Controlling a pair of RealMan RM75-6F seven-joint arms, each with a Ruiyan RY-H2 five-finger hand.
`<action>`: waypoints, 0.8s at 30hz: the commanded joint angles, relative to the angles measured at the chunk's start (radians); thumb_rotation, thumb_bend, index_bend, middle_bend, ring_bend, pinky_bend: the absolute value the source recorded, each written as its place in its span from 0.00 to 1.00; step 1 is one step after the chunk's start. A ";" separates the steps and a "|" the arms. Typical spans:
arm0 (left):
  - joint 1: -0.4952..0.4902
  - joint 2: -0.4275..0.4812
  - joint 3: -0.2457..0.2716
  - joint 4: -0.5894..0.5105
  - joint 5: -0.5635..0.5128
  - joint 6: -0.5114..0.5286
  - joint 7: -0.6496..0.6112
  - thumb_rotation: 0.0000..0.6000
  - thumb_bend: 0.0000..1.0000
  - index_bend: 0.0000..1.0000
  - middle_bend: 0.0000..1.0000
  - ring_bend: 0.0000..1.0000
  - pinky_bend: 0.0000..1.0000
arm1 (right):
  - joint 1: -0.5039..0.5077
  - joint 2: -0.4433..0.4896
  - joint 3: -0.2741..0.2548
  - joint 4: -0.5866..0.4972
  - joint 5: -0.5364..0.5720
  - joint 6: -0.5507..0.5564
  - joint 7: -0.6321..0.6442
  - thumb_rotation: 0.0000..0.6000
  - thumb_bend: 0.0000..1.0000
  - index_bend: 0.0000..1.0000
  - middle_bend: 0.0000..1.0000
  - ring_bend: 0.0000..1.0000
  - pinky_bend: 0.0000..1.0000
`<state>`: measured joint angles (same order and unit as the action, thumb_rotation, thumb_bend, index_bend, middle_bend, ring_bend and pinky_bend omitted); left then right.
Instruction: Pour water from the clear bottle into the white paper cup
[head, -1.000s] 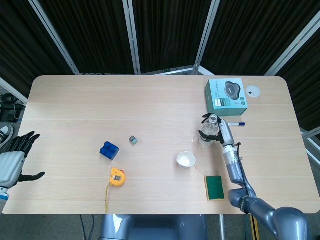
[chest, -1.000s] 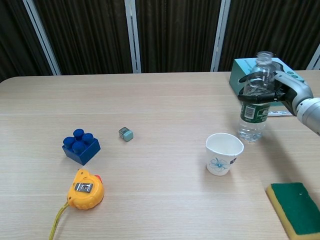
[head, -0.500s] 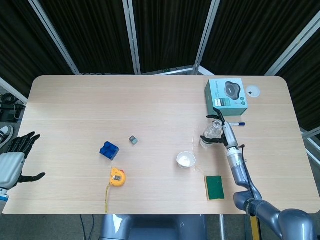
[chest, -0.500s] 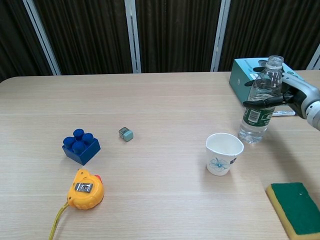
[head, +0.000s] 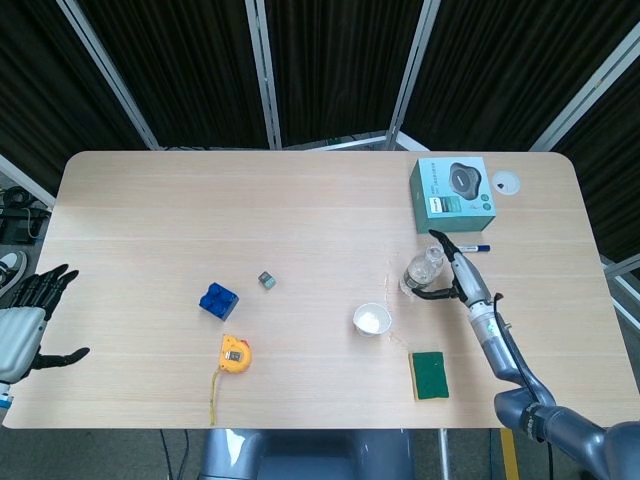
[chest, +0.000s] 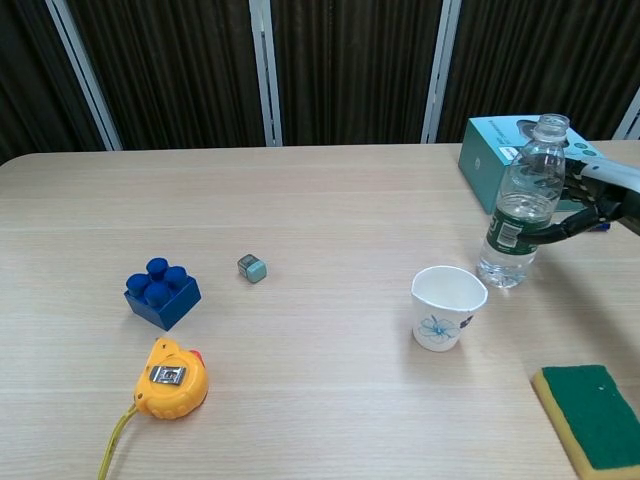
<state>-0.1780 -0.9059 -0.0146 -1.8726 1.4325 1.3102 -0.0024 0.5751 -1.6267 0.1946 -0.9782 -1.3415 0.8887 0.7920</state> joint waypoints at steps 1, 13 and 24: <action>0.007 0.009 0.005 -0.006 0.018 0.012 -0.015 1.00 0.00 0.00 0.00 0.00 0.00 | -0.038 0.074 -0.029 -0.073 0.000 0.036 -0.132 1.00 0.00 0.00 0.00 0.00 0.00; 0.028 0.028 0.016 -0.015 0.062 0.051 -0.037 1.00 0.00 0.00 0.00 0.00 0.00 | -0.195 0.256 -0.096 -0.261 0.009 0.245 -0.532 1.00 0.00 0.00 0.00 0.00 0.00; 0.043 -0.008 0.008 0.012 0.092 0.105 -0.003 1.00 0.00 0.00 0.00 0.00 0.00 | -0.372 0.461 -0.112 -0.640 -0.044 0.555 -0.699 1.00 0.00 0.00 0.00 0.00 0.00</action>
<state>-0.1357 -0.9094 -0.0056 -1.8649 1.5230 1.4131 -0.0103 0.2605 -1.2402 0.0907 -1.4989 -1.3539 1.3700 0.1499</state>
